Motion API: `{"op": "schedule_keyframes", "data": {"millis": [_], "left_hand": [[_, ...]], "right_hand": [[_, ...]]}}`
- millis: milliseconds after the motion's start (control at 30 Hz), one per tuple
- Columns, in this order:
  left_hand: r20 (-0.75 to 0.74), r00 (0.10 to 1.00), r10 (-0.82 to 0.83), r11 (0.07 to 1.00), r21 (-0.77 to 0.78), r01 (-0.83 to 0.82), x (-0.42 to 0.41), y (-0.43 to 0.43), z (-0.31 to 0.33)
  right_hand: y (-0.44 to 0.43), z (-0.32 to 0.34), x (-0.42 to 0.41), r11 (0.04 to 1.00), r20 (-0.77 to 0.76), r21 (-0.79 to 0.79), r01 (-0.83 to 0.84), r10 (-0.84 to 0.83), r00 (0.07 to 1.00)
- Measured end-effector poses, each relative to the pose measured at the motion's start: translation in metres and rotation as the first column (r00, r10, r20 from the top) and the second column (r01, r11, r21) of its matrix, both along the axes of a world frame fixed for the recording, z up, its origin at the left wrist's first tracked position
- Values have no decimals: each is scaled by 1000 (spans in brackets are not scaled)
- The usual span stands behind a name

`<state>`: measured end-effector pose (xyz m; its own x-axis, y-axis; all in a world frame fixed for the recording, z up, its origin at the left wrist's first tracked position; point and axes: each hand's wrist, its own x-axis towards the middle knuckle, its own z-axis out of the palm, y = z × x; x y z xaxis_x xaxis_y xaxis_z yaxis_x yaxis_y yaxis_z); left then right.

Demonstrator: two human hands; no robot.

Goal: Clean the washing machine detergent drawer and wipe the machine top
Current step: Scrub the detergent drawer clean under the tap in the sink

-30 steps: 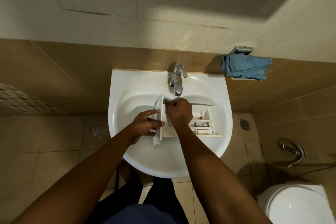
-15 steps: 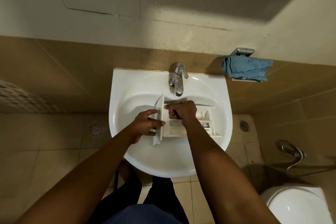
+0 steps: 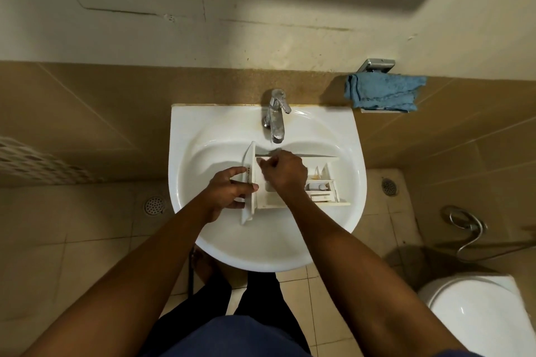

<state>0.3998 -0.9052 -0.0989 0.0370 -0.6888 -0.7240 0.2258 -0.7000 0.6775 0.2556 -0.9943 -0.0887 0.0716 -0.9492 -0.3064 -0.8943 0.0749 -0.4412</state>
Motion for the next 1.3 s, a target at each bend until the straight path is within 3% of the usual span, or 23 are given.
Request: {"op": "schedule_keyframes", "data": {"millis": [200,367,433,700,833,967,1167,1300], "left_hand": [[-6,1000,-13,1000,-1,13,2,-1,-2],[-6,1000,-23,1000,12,23,4,-2,-4],[-3,1000,-23,1000,12,23,3,-2,-4],[-13,1000,-20,1000,-15,20,3,-1,-11],[-17,1000,-21,1000,-18,21,3,-2,-12],[-26,1000,-6,1000,-20,5,3,-2,-11],[-49,999,4,1000,-10,-5,4,-2,-13],[-62,998,6,1000,-15,-6,5,-2,-13]], "right_hand": [[33,-9,-34,985,138,-85,-149,160,977],[11,1,-12,994,196,72,86,-99,976],[5,1,-8,990,162,93,103,-117,980],[42,0,-52,978,80,48,-201,197,977],[44,4,-46,997,196,41,-63,54,979],[52,-1,-38,995,158,-88,-40,54,986],[37,19,-58,976,159,122,-181,161,974],[53,16,-52,981,247,-59,-184,193,950]]}}
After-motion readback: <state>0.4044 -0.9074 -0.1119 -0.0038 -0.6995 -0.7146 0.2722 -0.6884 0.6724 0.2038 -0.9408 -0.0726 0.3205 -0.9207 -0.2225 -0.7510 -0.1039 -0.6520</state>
